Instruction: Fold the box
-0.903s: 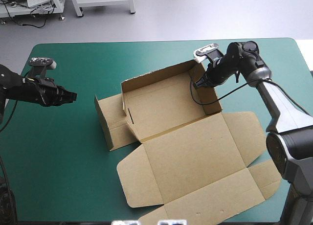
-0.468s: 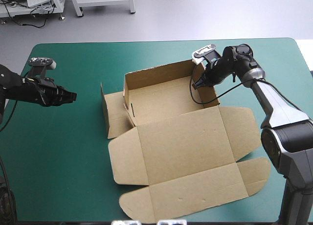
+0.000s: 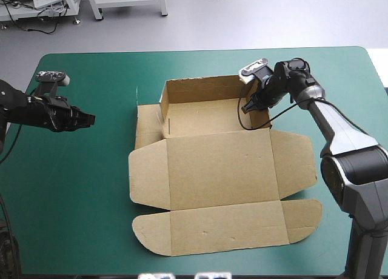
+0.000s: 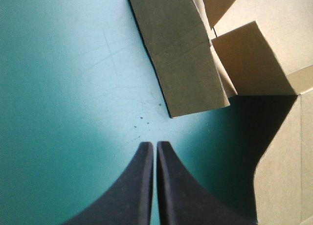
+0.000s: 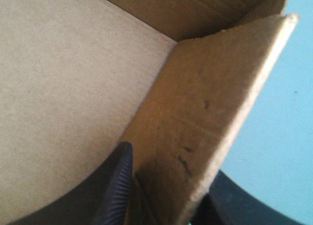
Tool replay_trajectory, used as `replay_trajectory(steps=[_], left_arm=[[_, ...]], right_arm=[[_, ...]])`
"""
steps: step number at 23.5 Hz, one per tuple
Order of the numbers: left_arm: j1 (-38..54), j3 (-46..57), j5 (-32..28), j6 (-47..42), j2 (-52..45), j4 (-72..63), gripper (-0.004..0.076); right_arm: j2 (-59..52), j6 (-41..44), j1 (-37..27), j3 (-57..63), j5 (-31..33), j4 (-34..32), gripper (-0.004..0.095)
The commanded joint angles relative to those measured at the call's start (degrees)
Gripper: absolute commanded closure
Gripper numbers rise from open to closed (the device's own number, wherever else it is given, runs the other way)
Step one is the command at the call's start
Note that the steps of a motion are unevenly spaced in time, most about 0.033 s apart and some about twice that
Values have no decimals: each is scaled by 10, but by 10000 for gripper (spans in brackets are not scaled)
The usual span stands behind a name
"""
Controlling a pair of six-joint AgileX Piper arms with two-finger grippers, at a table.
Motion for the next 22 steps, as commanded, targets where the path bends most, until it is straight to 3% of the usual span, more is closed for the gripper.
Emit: replay_trajectory(steps=[1,11,15,17,22], left_arm=[[2,-15,-14,0,-16,-26,712],[2,-15,-17,0,-10,-26,712],[2,-15,-17,7,-8,-26,712],[2,-15,-17,7,-8,-26,712],[2,-15,-17,6,-7,-26,713]], right_arm=[[-36,-1,-3,-14,-10,-19,571],[-37,26,-4,-139,52,-38,571],[-37,56,-4,-223,112,-43,571],[-38,61,-4,-263,179,-55,571],[-94,131,-4,-269,183,-34,571]])
